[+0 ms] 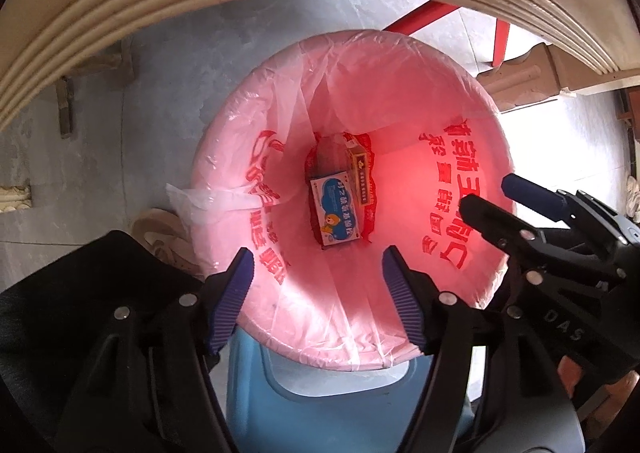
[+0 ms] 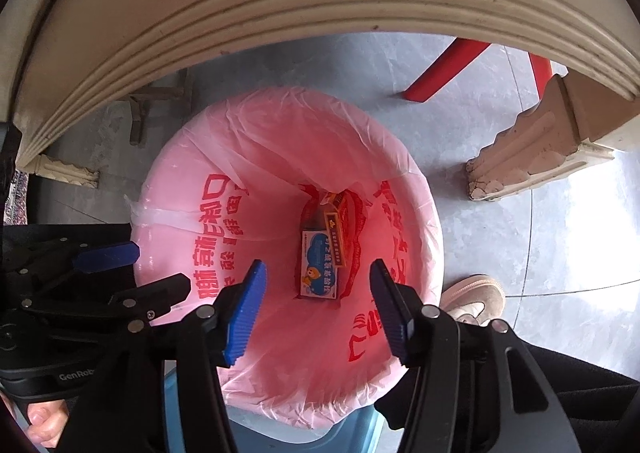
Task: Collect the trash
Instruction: 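Raise both tools from the bin back toward the table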
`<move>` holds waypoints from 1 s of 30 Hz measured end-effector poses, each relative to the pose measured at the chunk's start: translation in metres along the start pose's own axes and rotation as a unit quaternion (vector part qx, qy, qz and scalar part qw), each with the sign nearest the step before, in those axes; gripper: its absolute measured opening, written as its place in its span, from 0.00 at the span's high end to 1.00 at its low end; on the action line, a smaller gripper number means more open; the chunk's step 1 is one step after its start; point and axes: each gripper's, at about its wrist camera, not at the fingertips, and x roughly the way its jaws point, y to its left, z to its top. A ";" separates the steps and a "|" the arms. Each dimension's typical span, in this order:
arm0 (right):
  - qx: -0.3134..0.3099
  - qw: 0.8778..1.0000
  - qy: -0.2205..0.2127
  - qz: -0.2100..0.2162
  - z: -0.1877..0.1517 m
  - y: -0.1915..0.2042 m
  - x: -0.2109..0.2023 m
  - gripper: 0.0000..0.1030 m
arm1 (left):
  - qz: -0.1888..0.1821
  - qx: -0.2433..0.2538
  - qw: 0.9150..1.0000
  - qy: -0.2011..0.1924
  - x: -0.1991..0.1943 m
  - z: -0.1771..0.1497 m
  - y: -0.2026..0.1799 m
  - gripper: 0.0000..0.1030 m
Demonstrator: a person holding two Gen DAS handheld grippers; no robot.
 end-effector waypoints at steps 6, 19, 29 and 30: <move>-0.003 0.999 -0.037 0.002 -0.007 0.004 -0.033 0.47 | 0.051 0.027 0.998 -0.029 -0.024 -0.016 -0.003 0.34; -0.037 0.980 -0.195 0.016 -0.022 0.037 -0.200 0.33 | 0.046 0.046 0.983 -0.173 -0.192 -0.055 -0.001 0.33; -0.033 0.956 -0.291 0.004 0.013 0.026 -0.345 0.30 | 0.073 0.041 0.960 -0.268 -0.342 -0.024 0.013 0.29; -0.028 0.956 -0.292 0.005 0.019 0.021 -0.355 0.30 | 0.076 0.042 0.958 -0.273 -0.352 -0.022 0.012 0.29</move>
